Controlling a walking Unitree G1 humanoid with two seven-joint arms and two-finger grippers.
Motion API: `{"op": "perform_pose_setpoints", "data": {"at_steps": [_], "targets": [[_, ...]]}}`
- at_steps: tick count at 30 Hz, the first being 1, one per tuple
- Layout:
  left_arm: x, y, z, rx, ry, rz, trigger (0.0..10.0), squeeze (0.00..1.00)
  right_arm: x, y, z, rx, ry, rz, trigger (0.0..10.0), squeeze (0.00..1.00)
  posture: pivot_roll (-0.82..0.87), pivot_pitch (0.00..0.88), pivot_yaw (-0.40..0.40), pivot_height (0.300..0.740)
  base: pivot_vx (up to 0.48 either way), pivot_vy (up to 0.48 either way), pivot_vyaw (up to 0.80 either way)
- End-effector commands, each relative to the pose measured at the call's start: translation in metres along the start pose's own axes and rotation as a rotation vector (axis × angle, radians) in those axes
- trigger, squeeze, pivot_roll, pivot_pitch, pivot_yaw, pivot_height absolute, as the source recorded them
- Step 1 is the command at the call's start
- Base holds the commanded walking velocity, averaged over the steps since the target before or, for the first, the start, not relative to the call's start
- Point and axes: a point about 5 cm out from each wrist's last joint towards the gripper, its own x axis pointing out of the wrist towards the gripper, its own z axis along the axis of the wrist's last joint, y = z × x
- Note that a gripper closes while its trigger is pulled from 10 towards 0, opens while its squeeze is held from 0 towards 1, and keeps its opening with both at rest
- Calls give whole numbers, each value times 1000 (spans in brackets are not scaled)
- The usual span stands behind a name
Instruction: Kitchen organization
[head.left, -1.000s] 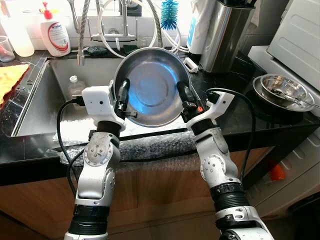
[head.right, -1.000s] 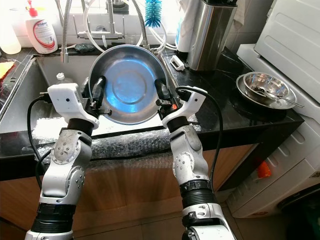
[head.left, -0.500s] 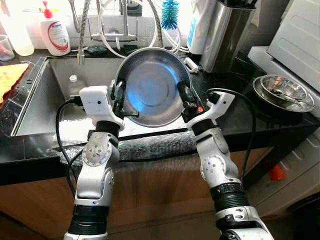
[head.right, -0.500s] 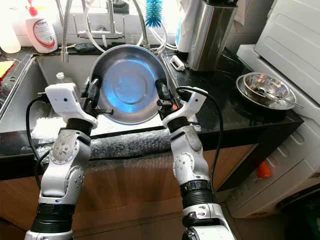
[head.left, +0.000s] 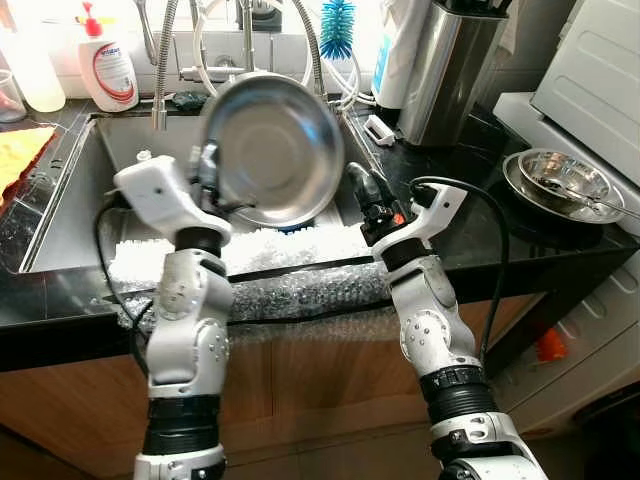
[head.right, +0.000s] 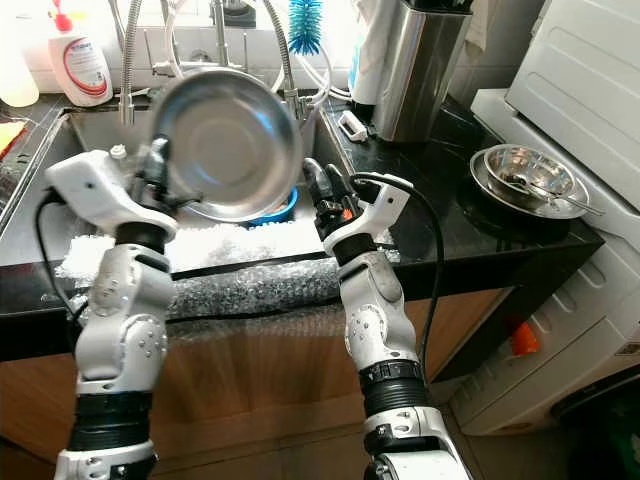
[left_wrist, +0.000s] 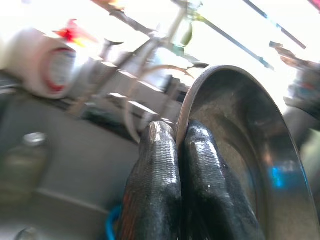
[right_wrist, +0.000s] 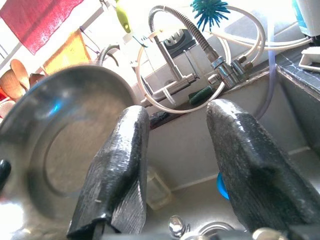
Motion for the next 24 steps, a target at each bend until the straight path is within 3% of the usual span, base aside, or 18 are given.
{"op": "perform_pose_setpoints", "data": {"at_steps": [1,4,5,8,11,12,19,20,24], "targets": [[5,-3,11,-25,-61,17,0,0,1,6,-3,19,-17,-4,10000,0,35,0,-107,740,0,0,0],[6,0,12,51,-71,47,0,0,1,4,0,-6,-30,-23,10000,0,36,0,-109,740,0,0,0],[5,0,10,80,-67,42,10000,0,1,4,2,-32,-37,-25,10000,0,34,0,-110,740,0,0,0],[5,-1,-2,120,-15,11,10000,0,0,3,10,-156,-74,-51,10000,0,40,0,-114,740,0,0,0],[2,-3,-15,226,12,-25,10000,0,-6,1,21,-276,-124,-89,10000,0,28,0,-113,740,0,0,0],[2,-5,-17,252,10,-39,10000,0,-11,-1,26,-370,-137,-93,10000,0,28,0,-112,740,0,0,0],[6,-3,-20,318,-12,-57,10000,0,-32,-10,31,-501,-139,-132,10000,0,12,0,-108,740,0,0,0],[11,0,-20,326,-27,-46,10000,0,-42,-15,30,-531,-130,-166,10000,0,9,0,-106,740,0,0,0],[23,5,-19,343,-51,0,10000,0,-54,-21,24,-547,-99,-203,10000,0,9,0,-102,740,0,0,0]]}}
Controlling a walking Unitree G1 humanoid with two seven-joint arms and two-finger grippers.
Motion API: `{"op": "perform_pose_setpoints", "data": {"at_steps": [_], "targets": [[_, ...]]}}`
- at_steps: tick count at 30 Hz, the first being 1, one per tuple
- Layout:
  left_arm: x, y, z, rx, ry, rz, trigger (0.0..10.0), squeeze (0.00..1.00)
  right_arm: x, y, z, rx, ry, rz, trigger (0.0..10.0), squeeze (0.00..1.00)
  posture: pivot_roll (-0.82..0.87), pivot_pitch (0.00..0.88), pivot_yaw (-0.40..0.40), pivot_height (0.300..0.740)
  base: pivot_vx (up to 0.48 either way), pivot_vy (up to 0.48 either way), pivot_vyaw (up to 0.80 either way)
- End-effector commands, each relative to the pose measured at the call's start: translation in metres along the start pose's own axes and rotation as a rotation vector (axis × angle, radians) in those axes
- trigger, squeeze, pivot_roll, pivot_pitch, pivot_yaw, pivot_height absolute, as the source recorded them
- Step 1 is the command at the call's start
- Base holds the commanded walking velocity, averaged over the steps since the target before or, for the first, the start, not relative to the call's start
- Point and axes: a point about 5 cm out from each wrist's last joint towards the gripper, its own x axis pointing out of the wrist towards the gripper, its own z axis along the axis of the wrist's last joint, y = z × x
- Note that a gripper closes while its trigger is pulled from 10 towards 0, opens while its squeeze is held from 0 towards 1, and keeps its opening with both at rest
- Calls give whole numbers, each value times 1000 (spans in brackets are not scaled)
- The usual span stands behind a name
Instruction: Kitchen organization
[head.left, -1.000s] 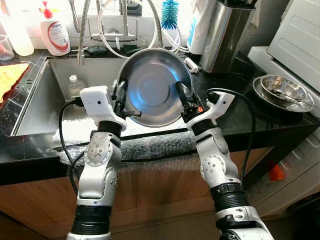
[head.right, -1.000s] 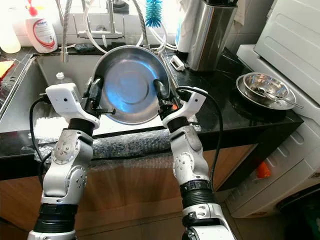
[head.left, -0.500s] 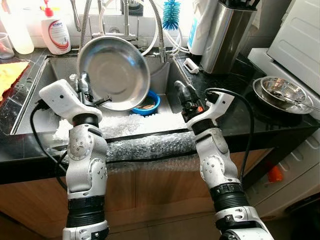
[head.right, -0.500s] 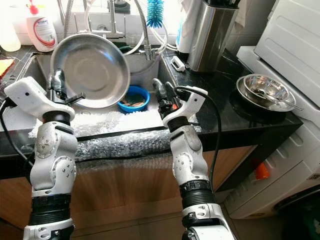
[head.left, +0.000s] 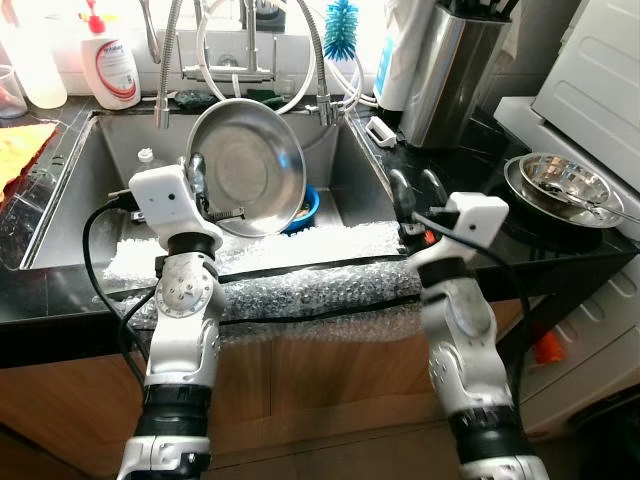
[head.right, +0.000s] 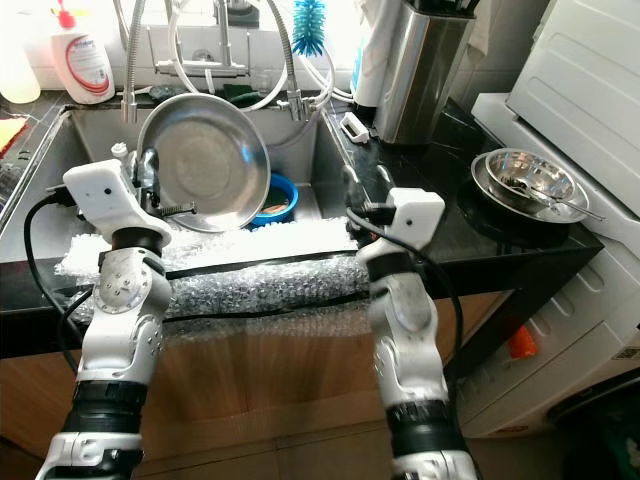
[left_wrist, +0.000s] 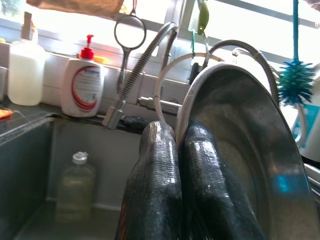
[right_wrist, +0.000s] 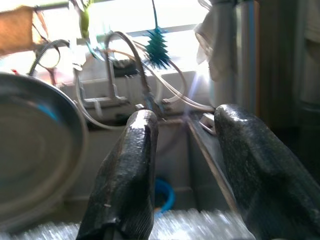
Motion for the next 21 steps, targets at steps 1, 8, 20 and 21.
{"op": "perform_pose_setpoints", "data": {"at_steps": [1,8,20,21], "targets": [[8,0,6,10,-41,25,10000,0,-1,0,5,-20,-15,-2,10000,0,9,0,-102,740,0,0,0],[24,0,5,-46,-42,62,10000,0,-4,7,7,-20,-20,-4,10000,0,-7,0,-87,740,0,0,0],[-13,23,35,107,-208,-33,10000,0,-3,7,17,-37,-63,-25,10000,0,16,0,-96,740,0,0,0],[-15,25,34,113,-202,-31,10000,0,-3,8,17,-36,-63,-21,10000,0,16,0,-100,740,0,0,0]]}}
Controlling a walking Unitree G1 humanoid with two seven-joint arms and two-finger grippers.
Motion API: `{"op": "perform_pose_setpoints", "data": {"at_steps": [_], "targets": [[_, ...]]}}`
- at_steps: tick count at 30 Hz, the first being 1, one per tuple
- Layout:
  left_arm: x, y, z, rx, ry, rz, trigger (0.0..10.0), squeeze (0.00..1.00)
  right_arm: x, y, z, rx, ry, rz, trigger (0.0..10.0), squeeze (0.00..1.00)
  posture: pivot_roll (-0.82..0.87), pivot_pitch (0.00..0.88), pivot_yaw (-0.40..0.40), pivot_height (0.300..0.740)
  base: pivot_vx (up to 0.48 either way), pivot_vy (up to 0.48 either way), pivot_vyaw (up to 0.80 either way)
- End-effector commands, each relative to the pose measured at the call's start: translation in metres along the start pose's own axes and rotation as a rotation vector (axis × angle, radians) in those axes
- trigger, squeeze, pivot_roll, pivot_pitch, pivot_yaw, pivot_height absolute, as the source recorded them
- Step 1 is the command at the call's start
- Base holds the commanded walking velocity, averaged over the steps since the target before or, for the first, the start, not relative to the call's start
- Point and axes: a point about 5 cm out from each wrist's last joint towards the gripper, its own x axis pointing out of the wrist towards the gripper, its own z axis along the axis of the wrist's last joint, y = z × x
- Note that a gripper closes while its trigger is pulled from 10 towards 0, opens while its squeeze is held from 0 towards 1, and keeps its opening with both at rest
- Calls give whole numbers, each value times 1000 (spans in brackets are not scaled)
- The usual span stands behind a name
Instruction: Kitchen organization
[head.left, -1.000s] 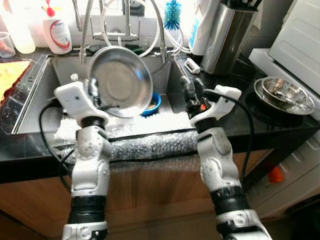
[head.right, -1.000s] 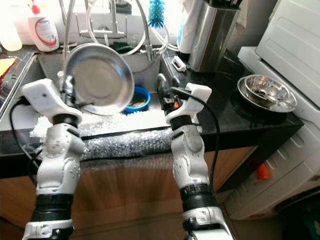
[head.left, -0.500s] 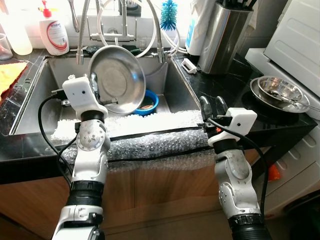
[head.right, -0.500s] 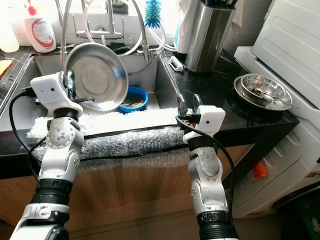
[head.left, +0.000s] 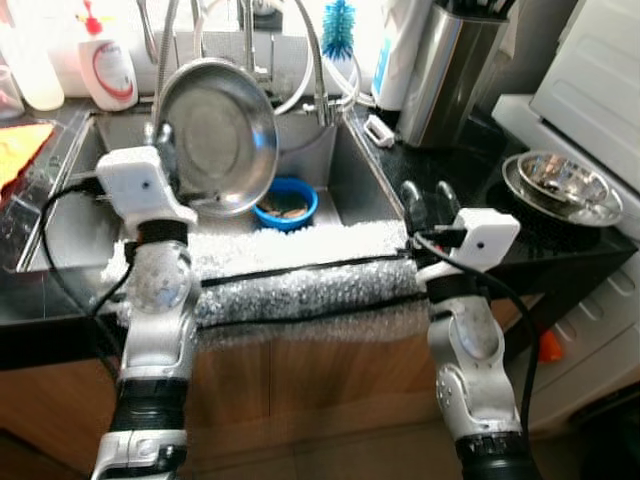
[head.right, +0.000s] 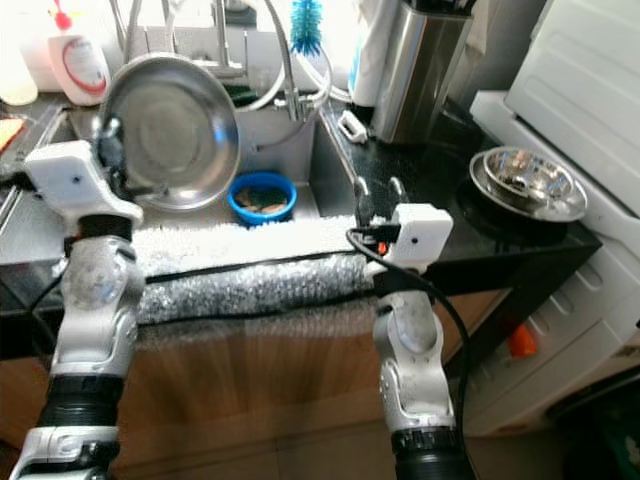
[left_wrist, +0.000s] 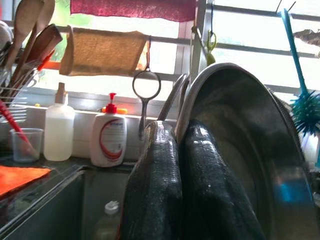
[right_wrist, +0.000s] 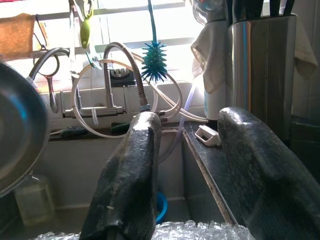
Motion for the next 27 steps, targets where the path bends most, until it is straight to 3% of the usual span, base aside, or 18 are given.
{"op": "perform_pose_setpoints", "data": {"at_steps": [1,8,19,27], "targets": [[-2,1,9,-9,-22,-9,10000,0,0,2,7,-2,-25,12,10000,0,16,0,-100,740,0,0,0],[-13,-4,9,-67,24,-15,10000,0,1,5,10,3,-39,25,10000,0,31,0,-104,740,0,0,0],[-11,-10,11,-99,37,-24,10000,0,2,8,9,-5,-34,39,10000,0,24,0,-99,740,0,0,0],[-9,-13,13,-110,37,-25,10000,0,2,6,8,-11,-31,31,10000,0,20,0,-98,740,269,0,0]]}}
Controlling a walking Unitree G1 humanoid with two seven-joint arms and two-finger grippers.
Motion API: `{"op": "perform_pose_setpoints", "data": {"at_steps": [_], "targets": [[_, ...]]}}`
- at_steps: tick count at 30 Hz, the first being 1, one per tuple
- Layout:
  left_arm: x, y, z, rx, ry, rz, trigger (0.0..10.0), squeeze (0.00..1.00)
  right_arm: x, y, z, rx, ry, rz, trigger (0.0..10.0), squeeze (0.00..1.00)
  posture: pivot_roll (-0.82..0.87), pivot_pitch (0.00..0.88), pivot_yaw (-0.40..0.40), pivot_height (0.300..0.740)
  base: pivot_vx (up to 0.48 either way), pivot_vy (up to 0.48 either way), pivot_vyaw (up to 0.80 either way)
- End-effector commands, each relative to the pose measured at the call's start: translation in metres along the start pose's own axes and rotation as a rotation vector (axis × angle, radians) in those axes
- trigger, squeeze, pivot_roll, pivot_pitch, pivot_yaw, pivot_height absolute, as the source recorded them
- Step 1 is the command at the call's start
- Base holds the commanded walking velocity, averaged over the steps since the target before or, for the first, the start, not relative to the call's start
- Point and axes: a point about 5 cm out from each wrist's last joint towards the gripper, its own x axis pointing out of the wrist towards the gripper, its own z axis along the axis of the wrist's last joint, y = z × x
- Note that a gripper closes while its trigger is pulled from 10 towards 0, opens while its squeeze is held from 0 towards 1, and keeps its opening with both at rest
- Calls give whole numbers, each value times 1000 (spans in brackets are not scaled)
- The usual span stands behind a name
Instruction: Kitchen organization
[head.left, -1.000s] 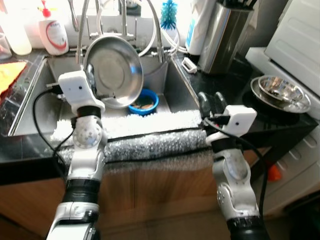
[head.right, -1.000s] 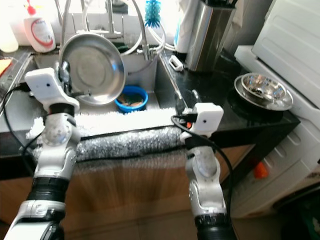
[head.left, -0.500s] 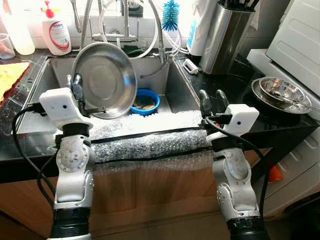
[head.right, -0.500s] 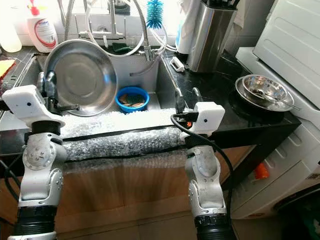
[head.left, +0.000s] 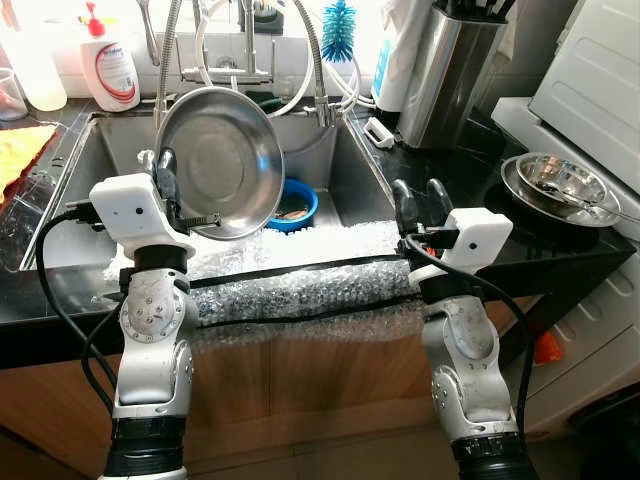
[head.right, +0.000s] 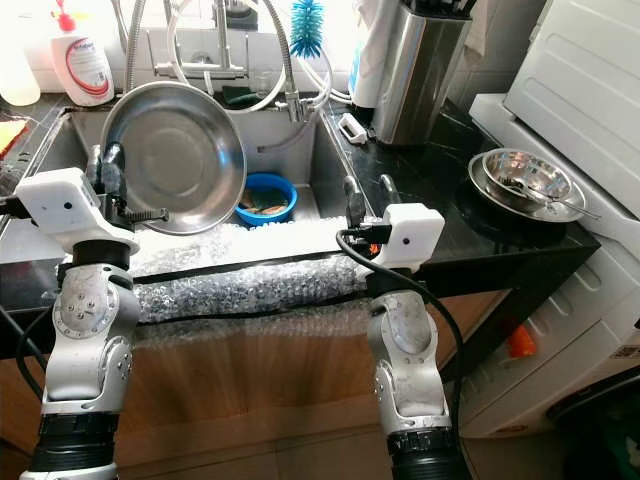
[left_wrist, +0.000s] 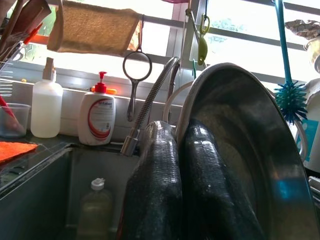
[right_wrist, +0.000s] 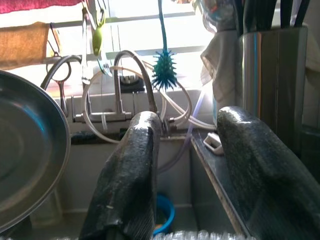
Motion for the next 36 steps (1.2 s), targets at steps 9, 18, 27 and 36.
{"op": "perform_pose_setpoints", "data": {"at_steps": [9,18,27,36], "targets": [[6,-8,12,-37,-46,-19,10000,0,4,1,4,-13,-13,8,10000,0,21,0,-102,740,312,0,0],[7,-9,12,-43,-43,-19,10000,0,5,2,4,-14,-10,13,10000,0,22,0,-105,740,337,0,0],[8,-12,11,-55,-44,-37,10000,0,5,3,3,-13,-7,16,10000,0,20,0,-106,740,70,0,0],[8,-14,10,-63,-36,-49,10000,0,6,4,2,-12,-4,20,10000,0,22,0,-107,740,0,0,0]]}}
